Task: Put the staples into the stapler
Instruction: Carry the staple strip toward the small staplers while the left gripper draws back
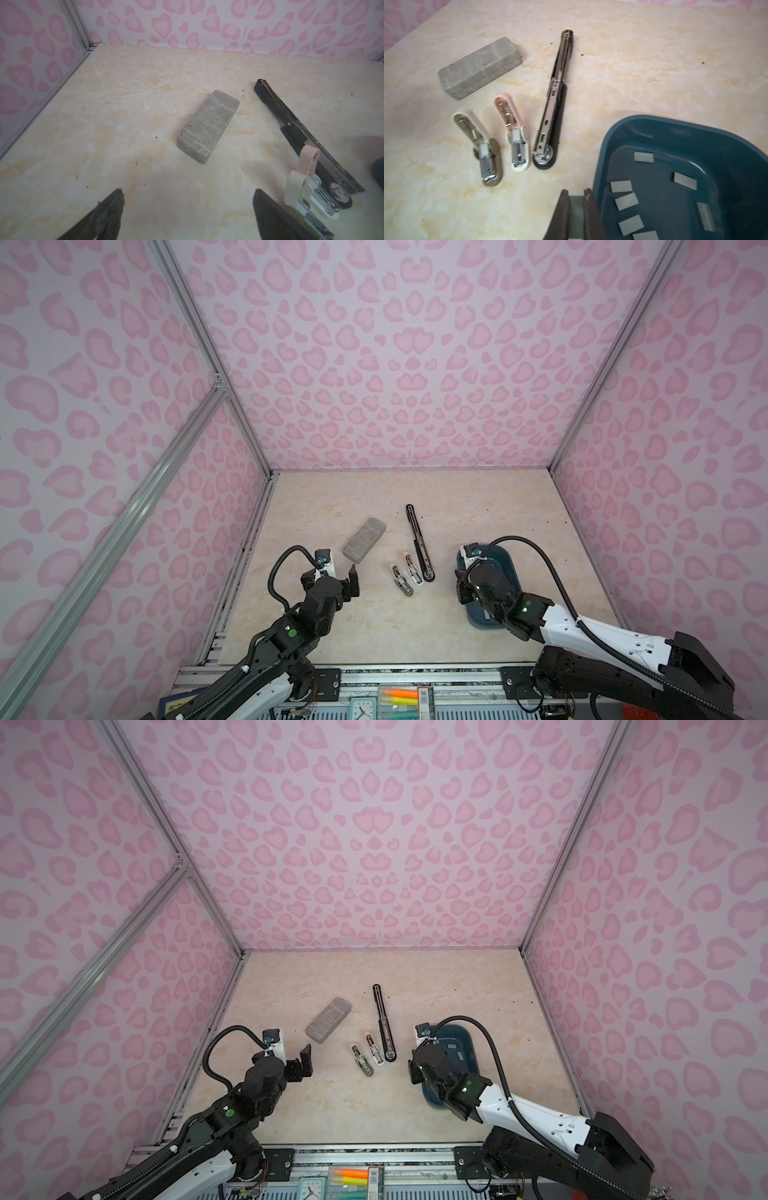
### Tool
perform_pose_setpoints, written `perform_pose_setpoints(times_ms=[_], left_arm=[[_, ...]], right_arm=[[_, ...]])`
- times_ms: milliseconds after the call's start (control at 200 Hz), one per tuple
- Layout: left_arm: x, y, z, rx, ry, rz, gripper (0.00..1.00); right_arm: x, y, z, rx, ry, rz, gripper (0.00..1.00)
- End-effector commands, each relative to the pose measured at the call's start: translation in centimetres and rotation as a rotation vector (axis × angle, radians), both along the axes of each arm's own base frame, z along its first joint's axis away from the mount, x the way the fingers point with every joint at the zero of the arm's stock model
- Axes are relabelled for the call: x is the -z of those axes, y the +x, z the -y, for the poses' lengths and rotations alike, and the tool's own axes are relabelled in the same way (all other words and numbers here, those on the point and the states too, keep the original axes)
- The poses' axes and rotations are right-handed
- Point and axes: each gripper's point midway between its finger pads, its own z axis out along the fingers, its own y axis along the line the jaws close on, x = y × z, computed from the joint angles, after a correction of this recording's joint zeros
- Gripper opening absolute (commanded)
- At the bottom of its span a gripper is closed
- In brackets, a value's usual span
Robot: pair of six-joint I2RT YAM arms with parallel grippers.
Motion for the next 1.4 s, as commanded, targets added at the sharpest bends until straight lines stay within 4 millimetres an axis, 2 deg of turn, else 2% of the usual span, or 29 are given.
perform_pose_setpoints(times_ms=[0, 125, 320, 510, 580, 635, 740, 880, 1000, 1135, 1280, 1340, 1395], left_arm=[[-1.7, 0.3, 0.5, 0.015, -0.041, 0.05, 0.98], [-1.2, -0.4, -0.7, -0.02, -0.069, 0.077, 0.97], [-3.7, -3.1, -0.6, 0.077, -0.141, 0.047, 0.98], [-0.4, -3.1, -1.9, -0.013, -0.188, 0.065, 0.98], [-0.3, -3.1, -3.1, -0.081, -0.176, 0.06, 0.98], [-0.2, -3.1, -3.0, -0.081, -0.174, 0.05, 0.98], [0.2, -3.2, -1.6, -0.004, -0.194, 0.029, 0.98], [0.5, -3.2, -1.5, 0.0, -0.204, 0.022, 0.98], [0.5, -3.1, -1.4, -0.002, -0.198, 0.016, 0.98], [0.8, -3.0, -1.2, 0.003, -0.187, -0.001, 0.98], [0.9, -3.0, -0.9, 0.013, -0.186, -0.014, 0.98], [1.0, -3.1, -0.9, 0.019, -0.187, -0.017, 0.98], [0.9, -3.1, -1.0, 0.012, -0.189, -0.012, 0.98]], right_arm=[[-3.4, -1.0, -3.2, -0.158, 0.098, 0.112, 0.07], [-4.7, -2.2, -5.5, -0.274, 0.114, 0.148, 0.08], [-3.1, -2.5, -8.8, -0.371, 0.051, 0.122, 0.05], [-1.2, -3.1, -11.7, -0.417, 0.011, 0.102, 0.03], [-0.6, -3.5, -12.4, -0.424, 0.01, 0.095, 0.03], [-0.2, -3.7, -12.8, -0.427, 0.01, 0.092, 0.02], [0.5, -3.7, -13.3, -0.414, 0.006, 0.085, 0.02], [1.6, -3.5, -13.5, -0.403, 0.004, 0.071, 0.01], [0.7, -2.9, -13.9, -0.393, -0.007, 0.096, 0.01], [0.6, -2.0, -14.2, -0.37, -0.075, 0.101, 0.01], [0.3, -2.1, -14.6, -0.37, -0.109, 0.079, 0.0], [1.3, -0.9, -13.2, -0.262, -0.067, 0.193, 0.01], [2.5, -0.6, -14.2, -0.355, -0.042, 0.236, 0.06]])
